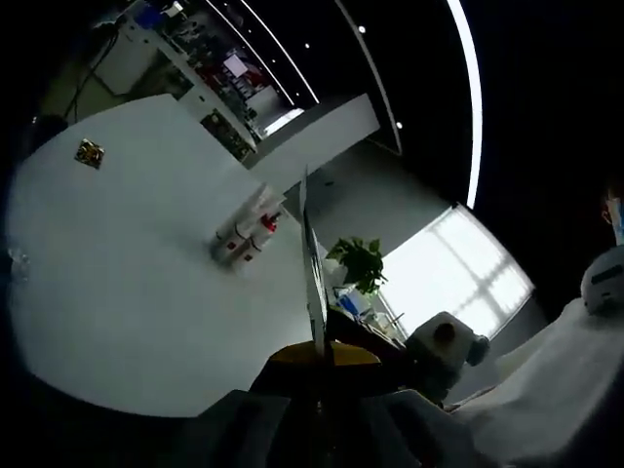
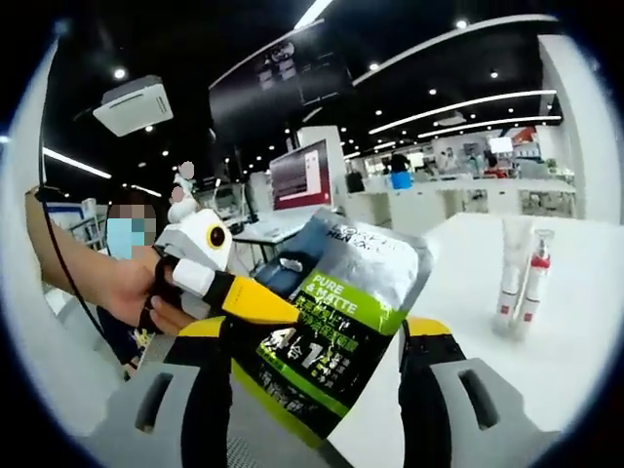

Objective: Arrange the skincare products in the storage area until every visible bottle or jar stands upright without overlapping.

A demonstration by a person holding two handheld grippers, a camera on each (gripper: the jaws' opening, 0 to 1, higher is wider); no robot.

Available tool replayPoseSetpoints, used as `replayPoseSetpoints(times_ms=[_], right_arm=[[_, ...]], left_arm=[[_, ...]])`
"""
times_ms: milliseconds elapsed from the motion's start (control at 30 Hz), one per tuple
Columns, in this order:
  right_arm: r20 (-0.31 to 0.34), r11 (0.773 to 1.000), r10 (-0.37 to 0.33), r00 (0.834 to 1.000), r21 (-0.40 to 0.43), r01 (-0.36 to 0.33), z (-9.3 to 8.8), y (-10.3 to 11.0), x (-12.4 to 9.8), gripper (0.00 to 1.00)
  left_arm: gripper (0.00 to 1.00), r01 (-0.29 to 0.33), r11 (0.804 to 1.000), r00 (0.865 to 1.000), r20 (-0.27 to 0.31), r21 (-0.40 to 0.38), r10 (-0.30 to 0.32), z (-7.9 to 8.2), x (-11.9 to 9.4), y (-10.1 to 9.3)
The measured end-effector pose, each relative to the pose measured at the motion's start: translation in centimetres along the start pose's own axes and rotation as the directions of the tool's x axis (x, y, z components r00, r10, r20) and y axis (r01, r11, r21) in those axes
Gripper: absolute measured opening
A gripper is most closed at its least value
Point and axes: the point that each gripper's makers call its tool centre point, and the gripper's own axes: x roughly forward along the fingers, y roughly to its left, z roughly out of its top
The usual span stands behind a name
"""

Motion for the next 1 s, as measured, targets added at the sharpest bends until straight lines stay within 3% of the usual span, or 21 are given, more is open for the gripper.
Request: replayPoseSetpoints(times_ms=[167,333,400,433,533,633,733,800,1000], right_arm=[[0.011,0.999,-0.015,1.000,0.033,0.014,0.2,-0.7,0.0,0.66],[-0.035,0.997,-0.005,0.999,0.076,0.008,-0.7,-0.9,0.3,0.65],[-0.072,0.989,0.013,0.997,0.147,-0.002,-1.2,-0.9,0.2,0.64],[-0.055,0.988,0.016,0.998,0.154,-0.008,-0.9,-1.0,0.2,0.64],[-0.051,0.993,0.022,0.998,0.117,-0.016,-0.8,-0.8,0.2,0.69],[-0.090,0.999,0.036,0.995,-0.005,-0.036,-1.3,-0.7,0.5,0.68],[-0.101,0.998,0.052,0.994,0.037,-0.048,-1.8,-0.7,0.9,0.69],[-0.104,0.999,0.048,0.993,0.022,-0.046,-2.1,-0.9,1.0,0.68],[-0.114,0.999,0.044,0.993,0.007,-0.043,-2.3,-0.8,1.1,0.59]], left_arm=[[0.02,-0.035,0.999,0.999,0.009,0.004,0.035,0.1,-0.1,0.6],[0.02,-0.065,0.998,0.998,0.020,0.021,0.065,0.3,-0.2,1.2],[0.02,-0.076,0.997,0.997,0.021,0.020,0.076,0.3,-0.3,1.3],[0.02,-0.080,0.997,0.997,0.023,0.018,0.079,0.4,-0.3,1.4],[0.02,-0.095,0.995,0.995,0.030,-0.017,0.095,0.6,-0.3,1.8],[0.02,-0.135,0.987,0.990,0.031,-0.088,0.138,0.9,-0.1,2.9],[0.02,-0.157,0.976,0.986,0.027,-0.152,0.163,1.2,0.1,3.9],[0.02,-0.178,0.966,0.982,0.022,-0.189,0.186,1.5,0.2,4.8],[0.02,-0.218,0.953,0.973,0.027,-0.210,0.228,2.5,0.1,6.1]])
